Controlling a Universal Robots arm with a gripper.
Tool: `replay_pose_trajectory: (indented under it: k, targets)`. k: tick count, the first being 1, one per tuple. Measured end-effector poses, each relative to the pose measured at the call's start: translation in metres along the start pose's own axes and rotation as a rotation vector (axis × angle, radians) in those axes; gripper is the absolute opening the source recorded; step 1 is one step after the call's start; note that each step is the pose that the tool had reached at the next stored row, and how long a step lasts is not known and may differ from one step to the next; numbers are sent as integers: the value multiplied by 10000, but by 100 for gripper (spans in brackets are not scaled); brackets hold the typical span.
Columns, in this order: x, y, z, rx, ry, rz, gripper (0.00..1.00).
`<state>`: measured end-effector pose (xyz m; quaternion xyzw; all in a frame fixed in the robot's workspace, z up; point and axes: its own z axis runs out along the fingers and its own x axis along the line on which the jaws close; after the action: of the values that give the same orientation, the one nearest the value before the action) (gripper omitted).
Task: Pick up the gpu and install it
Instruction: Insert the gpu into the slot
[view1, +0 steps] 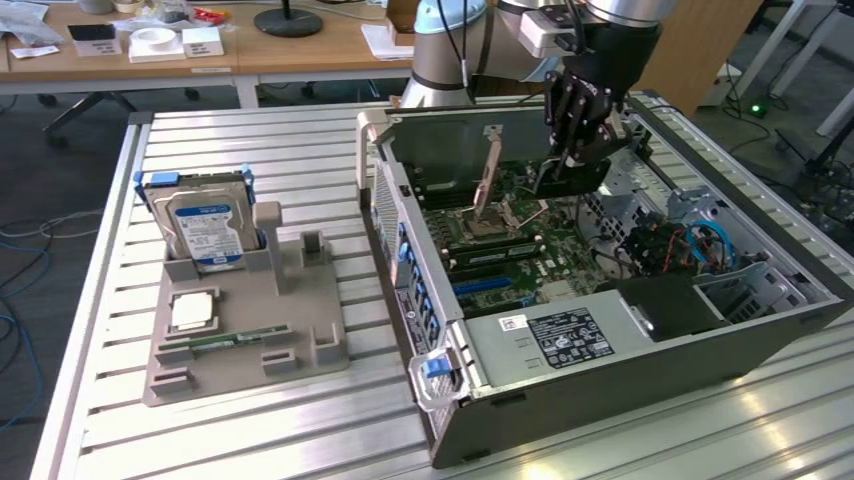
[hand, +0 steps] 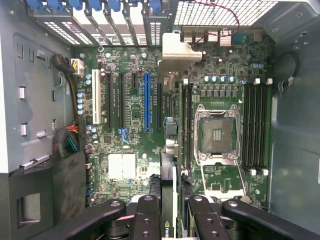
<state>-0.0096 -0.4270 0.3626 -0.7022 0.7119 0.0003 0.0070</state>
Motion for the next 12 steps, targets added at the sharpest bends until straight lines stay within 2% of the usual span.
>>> replay_pose_trajectory:
  k: [12]
  targets:
    - [0, 0, 0, 1, 75, 0, 26]
